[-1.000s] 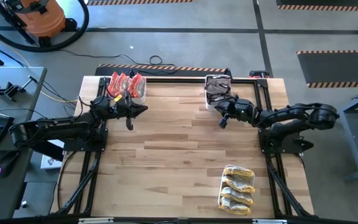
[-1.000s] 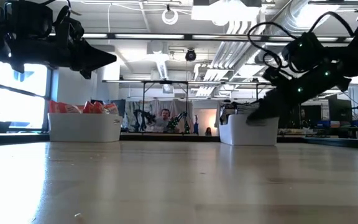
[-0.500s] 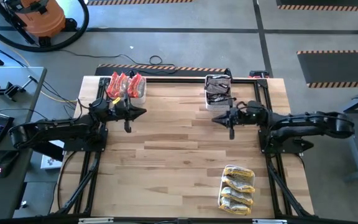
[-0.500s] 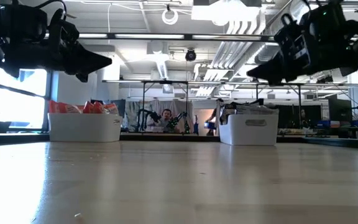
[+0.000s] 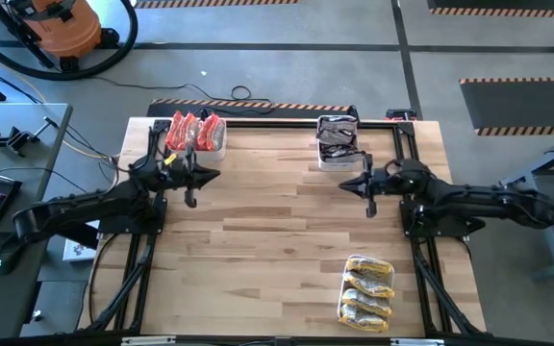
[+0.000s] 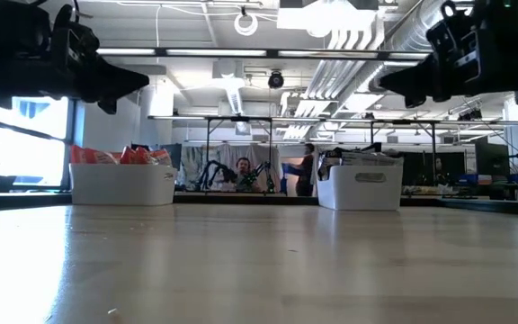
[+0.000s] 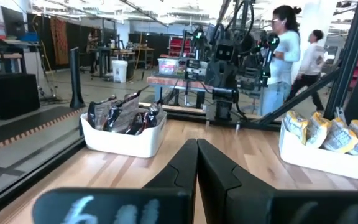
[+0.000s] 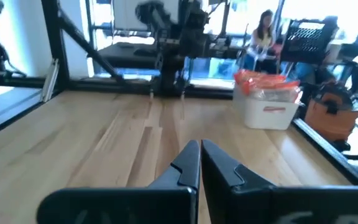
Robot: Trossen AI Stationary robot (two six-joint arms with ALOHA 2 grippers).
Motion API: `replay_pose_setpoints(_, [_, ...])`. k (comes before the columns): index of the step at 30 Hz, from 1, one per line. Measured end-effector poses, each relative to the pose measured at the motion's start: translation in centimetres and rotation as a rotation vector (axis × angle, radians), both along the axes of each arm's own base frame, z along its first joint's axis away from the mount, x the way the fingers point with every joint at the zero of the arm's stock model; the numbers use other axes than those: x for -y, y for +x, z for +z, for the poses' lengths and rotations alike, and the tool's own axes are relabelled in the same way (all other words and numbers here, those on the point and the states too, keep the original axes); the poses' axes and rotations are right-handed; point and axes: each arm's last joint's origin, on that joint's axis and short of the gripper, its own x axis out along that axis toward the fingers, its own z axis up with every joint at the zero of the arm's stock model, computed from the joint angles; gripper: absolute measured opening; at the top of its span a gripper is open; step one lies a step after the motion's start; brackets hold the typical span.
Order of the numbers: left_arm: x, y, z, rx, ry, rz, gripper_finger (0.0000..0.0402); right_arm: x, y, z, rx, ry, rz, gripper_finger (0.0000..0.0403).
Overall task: Sort Maruchan noodles
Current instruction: Return to Home Position
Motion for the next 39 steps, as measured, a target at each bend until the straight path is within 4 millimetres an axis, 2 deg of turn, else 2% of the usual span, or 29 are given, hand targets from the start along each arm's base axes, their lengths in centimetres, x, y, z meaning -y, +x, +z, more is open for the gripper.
replay_pose_setpoints(5, [0.3, -0.6, 0.3, 0.012, 0.007, 0.001, 0.0003, -0.4, -2.3, -1.4, 0.104, 0.019, -0.029, 0.0000])
replay_pose_setpoints(16, [1.3, -2.3, 0.5, 0.038, 0.025, 0.001, 0.0003, -0.9, -5.5, -0.8, 0.173, -0.008, -0.109, 0.0000])
replay_pose_setpoints(20, [1.8, -3.1, 0.8, 0.087, 0.052, 0.006, 0.0003, -0.5, -5.5, -1.1, 0.152, -0.004, -0.192, 0.0000])
replay_pose_setpoints(24, [1.8, -3.2, 0.9, 0.092, 0.065, 0.003, 0.0003, -0.4, -5.6, -1.1, 0.158, 0.009, -0.212, 0.0000])
replay_pose_setpoints(35, [1.4, -3.1, -0.3, -0.014, -0.006, 0.110, 0.0003, 0.1, -5.7, -1.8, 0.104, 0.062, -0.377, 0.0000])
replay_pose_setpoints(39, [1.3, -3.0, -0.4, -0.028, -0.015, 0.133, 0.0003, 0.1, -5.7, -1.9, 0.093, 0.063, -0.381, 0.0000])
